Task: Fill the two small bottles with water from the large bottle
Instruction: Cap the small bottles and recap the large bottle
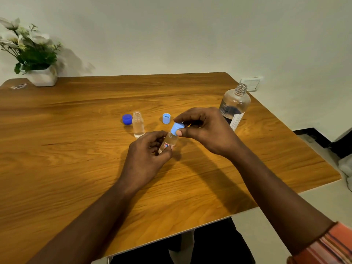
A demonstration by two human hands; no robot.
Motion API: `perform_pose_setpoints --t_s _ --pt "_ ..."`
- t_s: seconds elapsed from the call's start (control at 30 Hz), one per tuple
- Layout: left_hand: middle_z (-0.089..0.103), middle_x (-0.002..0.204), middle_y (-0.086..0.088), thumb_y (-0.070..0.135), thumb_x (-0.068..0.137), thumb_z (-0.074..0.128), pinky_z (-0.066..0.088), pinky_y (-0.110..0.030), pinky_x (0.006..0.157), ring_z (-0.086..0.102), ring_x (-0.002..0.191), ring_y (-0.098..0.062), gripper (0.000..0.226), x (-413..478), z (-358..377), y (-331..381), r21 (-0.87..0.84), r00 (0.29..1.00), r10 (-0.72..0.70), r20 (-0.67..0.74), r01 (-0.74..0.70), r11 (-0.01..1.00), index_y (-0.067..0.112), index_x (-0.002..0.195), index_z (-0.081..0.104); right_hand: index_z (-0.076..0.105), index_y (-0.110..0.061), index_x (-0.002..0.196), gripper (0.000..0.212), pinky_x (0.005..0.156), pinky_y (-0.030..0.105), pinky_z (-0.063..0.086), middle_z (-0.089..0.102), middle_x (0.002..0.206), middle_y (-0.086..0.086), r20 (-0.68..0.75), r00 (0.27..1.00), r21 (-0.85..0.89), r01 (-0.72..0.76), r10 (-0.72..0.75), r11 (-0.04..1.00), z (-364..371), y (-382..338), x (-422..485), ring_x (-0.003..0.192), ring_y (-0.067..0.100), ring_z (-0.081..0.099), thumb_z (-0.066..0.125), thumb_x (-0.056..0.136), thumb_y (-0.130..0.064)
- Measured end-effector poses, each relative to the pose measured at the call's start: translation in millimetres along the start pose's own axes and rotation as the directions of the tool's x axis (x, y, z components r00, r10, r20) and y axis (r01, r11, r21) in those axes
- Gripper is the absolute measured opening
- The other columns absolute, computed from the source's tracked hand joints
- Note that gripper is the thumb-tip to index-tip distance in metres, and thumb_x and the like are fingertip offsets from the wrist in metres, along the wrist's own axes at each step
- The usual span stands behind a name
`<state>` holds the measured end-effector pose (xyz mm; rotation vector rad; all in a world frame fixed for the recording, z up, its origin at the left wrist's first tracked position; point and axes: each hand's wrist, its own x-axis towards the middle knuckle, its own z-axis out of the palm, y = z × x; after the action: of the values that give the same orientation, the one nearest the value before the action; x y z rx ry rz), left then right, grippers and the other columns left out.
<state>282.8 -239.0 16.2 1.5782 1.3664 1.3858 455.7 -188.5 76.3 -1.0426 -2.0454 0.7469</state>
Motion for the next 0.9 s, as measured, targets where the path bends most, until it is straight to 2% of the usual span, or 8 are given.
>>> perform_pose_setpoints --t_s 0.07,0.17,0.23,0.37,0.57,0.7,0.8,0.9 --pt "0.07 0.096 0.009 0.005 0.075 0.076 0.055 -0.022 0.077 0.067 0.084 -0.002 0.038 0.0 0.2 -0.7 0.009 1.0 0.01 0.001 -0.01 1.0 0.03 0.102 0.065 0.073 -0.013 0.107 0.033 0.071 0.022 0.053 0.07 0.097 -0.007 -0.016 1.0 -0.014 -0.015 0.015 1.0 1.2 -0.1 -0.4 0.084 0.006 0.065 0.081 0.075 -0.019" --pt "0.07 0.096 0.011 0.006 0.075 0.076 0.055 -0.021 0.077 0.067 0.084 -0.001 0.038 0.3 0.0 -1.2 0.011 1.0 0.007 -0.001 -0.007 1.0 0.03 0.103 0.065 0.069 -0.016 0.113 0.034 0.075 0.027 0.056 0.07 0.106 -0.006 -0.043 0.998 0.048 -0.045 0.047 0.998 1.6 -0.2 -1.9 0.087 0.006 0.066 0.077 0.081 -0.024" --pt "0.07 0.095 0.009 0.004 0.075 0.076 0.056 -0.023 0.077 0.067 0.083 -0.002 0.038 0.9 0.2 -1.8 0.006 1.0 0.001 -0.01 -0.001 1.0 0.026 0.104 0.066 0.067 -0.017 0.117 0.031 0.081 0.029 0.056 0.07 0.112 -0.005 -0.049 0.997 0.128 -0.058 0.064 0.99 0.4 0.5 -2.7 0.091 0.006 0.067 0.07 0.086 -0.015" --pt "0.071 0.093 0.01 0.005 0.075 0.075 0.057 -0.026 0.078 0.067 0.082 -0.002 0.038 1.6 0.8 -2.7 -0.027 1.0 -0.019 -0.005 0.019 0.999 0.031 0.101 0.065 0.07 -0.008 0.112 0.03 0.086 0.019 0.052 0.07 0.107 -0.003 -0.031 0.998 0.153 -0.056 0.062 0.987 3.1 3.6 -3.9 0.099 0.003 0.067 0.065 0.084 0.003" --pt "0.07 0.092 0.01 0.017 0.071 0.074 0.058 -0.033 0.077 0.068 0.081 -0.004 0.038 0.8 -0.3 -1.7 0.003 1.0 0.002 -0.003 -0.002 1.0 0.043 0.096 0.062 0.073 -0.004 0.095 0.019 0.073 0.035 0.055 0.073 0.088 0.006 -0.136 0.987 0.179 -0.062 0.087 0.982 11.2 10.1 -5.8 0.082 0.022 0.069 0.077 0.079 -0.014" --pt "0.07 0.09 0.009 0.022 0.069 0.071 0.058 -0.032 0.076 0.067 0.08 -0.005 0.034 1.0 0.4 -2.7 -0.011 1.0 -0.018 0.0 0.018 1.0 0.034 0.1 0.066 0.071 -0.009 0.099 0.015 0.07 0.022 0.05 0.071 0.091 -0.002 -0.165 0.982 0.266 -0.049 0.095 0.963 12.8 16.8 -8.0 0.081 0.007 0.065 0.069 0.085 -0.011" --pt "0.07 0.088 0.008 0.02 0.069 0.071 0.057 -0.029 0.074 0.066 0.077 -0.004 0.033 1.3 1.2 -2.6 -0.014 1.0 -0.019 -0.006 0.019 1.0 0.032 0.099 0.066 0.07 -0.007 0.108 0.027 0.076 0.019 0.05 0.071 0.101 0.0 -0.138 0.987 0.288 -0.037 0.08 0.957 10.9 19.5 -10.1 0.089 0.006 0.067 0.065 0.084 0.003" --pt "0.07 0.088 0.007 0.012 0.072 0.073 0.057 -0.031 0.073 0.066 0.075 -0.004 0.034 1.9 1.0 -2.7 -0.002 1.0 -0.012 -0.005 0.012 1.0 0.03 0.099 0.067 0.071 -0.004 0.106 0.024 0.076 0.017 0.05 0.072 0.095 -0.003 -0.126 0.99 0.282 -0.026 0.064 0.959 12.1 19.9 -9.6 0.09 0.004 0.069 0.068 0.083 0.003"
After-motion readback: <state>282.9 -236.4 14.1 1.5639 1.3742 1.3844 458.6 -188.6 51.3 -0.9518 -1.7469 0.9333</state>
